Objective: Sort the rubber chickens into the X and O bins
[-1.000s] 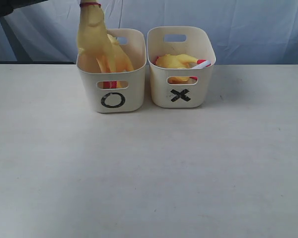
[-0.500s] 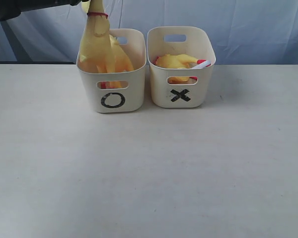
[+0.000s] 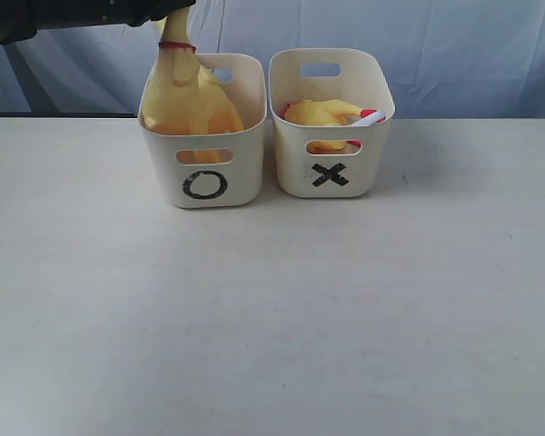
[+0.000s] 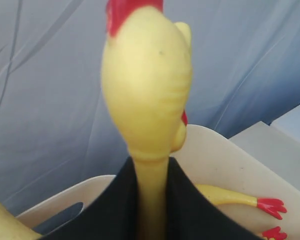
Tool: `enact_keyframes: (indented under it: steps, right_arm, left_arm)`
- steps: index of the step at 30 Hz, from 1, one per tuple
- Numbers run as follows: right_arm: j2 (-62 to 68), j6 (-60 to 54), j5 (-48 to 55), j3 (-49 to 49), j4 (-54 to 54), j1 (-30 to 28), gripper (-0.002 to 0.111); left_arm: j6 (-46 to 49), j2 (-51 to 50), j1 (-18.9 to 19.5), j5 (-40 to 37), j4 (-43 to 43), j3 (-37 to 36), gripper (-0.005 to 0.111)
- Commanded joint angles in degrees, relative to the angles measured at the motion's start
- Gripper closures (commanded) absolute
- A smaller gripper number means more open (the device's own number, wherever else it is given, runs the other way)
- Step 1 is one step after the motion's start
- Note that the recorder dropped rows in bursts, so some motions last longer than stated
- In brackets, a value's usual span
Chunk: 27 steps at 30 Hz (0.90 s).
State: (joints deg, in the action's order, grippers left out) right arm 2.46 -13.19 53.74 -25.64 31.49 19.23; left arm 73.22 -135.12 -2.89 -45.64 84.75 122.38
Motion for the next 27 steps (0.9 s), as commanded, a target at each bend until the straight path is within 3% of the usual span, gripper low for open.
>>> enact_keyframes:
  steps: [1,5,17,23,27]
  right_arm:
    - [-0.28,-0.26,-0.37,0.21,-0.03,0.24,0.109]
    - [-0.28,-0.26,-0.37,0.21,-0.03,0.24,0.109]
    - [-0.28,-0.26,-0.37,0.21,-0.03,0.24,0.109]
    - [-0.28,-0.26,-0.37,0.21,-0.03,0.24,0.109]
    - [-0.28,-0.26,-0.37,0.21,-0.03,0.24,0.109]
  left_arm:
    - [-2.57,0.38,-0.35,-0.62,-0.65,-0.22,0.106]
    - [-2.80,0.38,-0.35,-0.62,-1.05,-0.22,0.096]
    - [-5.27,0.38,-0.35,-0.05,-1.08,-0.22,0.041]
    - [-6.74,0.73,-0.01,-1.49,-1.54,-0.22,0.038]
    - [-7.06,2.20,-0.13,-2.64,-10.27,-0.22,0.038]
